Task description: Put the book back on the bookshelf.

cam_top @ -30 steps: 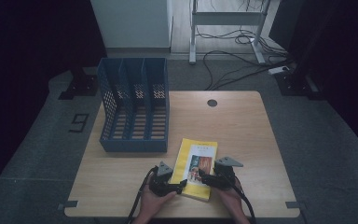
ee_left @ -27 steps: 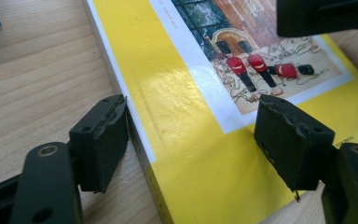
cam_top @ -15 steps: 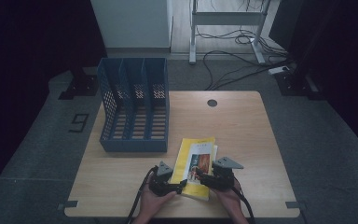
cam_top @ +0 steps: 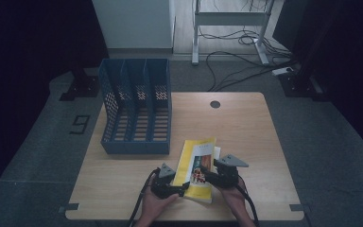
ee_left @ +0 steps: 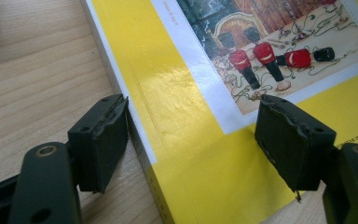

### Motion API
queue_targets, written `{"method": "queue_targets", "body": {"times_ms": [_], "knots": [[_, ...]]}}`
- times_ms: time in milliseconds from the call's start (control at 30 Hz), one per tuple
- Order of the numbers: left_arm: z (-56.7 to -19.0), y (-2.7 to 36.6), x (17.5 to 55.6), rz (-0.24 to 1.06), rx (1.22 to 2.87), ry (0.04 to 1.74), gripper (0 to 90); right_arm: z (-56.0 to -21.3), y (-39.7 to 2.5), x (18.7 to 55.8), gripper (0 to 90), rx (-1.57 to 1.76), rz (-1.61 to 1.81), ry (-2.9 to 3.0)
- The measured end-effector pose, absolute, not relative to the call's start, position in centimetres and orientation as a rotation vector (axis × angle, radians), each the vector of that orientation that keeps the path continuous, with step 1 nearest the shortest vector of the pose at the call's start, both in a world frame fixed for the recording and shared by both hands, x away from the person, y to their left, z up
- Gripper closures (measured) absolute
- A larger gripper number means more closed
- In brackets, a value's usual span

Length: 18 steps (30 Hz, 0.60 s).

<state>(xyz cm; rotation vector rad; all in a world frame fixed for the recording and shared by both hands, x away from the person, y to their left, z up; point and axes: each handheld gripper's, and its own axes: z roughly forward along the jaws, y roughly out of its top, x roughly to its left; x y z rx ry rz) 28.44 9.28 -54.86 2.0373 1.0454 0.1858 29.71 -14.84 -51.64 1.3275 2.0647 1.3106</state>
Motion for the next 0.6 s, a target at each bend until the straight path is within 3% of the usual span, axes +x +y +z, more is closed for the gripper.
{"method": "queue_targets", "body": {"times_ms": [167,600], "knots": [[-54.9,9.3,28.5,0.184,2.038,1.042,25.3,-52.4,-14.8,31.1,45.9,1.370,1.319,2.069],[-54.9,9.3,28.5,0.183,2.041,1.039,25.2,-54.2,-15.3,32.4,46.1,1.445,1.290,2.122]]}}
